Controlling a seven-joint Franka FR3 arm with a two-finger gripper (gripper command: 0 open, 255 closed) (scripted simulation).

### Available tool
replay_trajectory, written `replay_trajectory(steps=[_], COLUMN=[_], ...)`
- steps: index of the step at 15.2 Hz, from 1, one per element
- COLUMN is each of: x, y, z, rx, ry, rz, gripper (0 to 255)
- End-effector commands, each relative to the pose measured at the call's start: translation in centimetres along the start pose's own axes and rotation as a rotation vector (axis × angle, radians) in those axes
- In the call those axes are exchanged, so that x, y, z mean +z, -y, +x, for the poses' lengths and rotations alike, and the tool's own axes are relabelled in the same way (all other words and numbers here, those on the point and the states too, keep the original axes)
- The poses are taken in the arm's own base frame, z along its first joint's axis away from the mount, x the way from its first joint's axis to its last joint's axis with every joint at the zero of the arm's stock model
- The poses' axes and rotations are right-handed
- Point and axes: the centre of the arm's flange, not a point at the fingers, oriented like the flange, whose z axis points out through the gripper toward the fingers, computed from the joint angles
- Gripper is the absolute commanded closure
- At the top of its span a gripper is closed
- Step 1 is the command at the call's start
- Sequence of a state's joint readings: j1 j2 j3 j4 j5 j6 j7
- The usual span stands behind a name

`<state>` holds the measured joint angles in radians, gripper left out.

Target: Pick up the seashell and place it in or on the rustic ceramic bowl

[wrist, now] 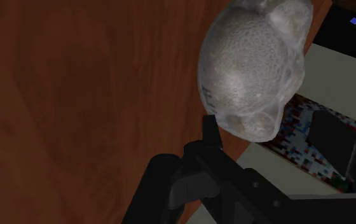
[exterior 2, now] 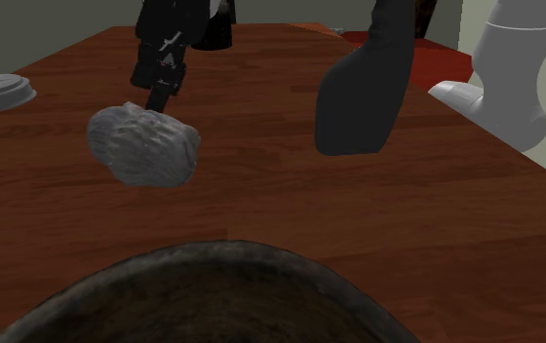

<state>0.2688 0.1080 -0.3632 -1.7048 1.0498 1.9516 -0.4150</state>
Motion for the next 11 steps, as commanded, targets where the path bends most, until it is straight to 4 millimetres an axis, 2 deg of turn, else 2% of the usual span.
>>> replay_trajectory(steps=[1,8,11], x=[0.6,4.3,4.6], y=[-0.1,-0.1,-0.1], z=[2.5,2.3,2.2], rx=[0.104,0.104,0.104], ry=[0.063,0.063,0.063], rz=[-0.001,-0.001,-0.001], gripper=[0,0,0])
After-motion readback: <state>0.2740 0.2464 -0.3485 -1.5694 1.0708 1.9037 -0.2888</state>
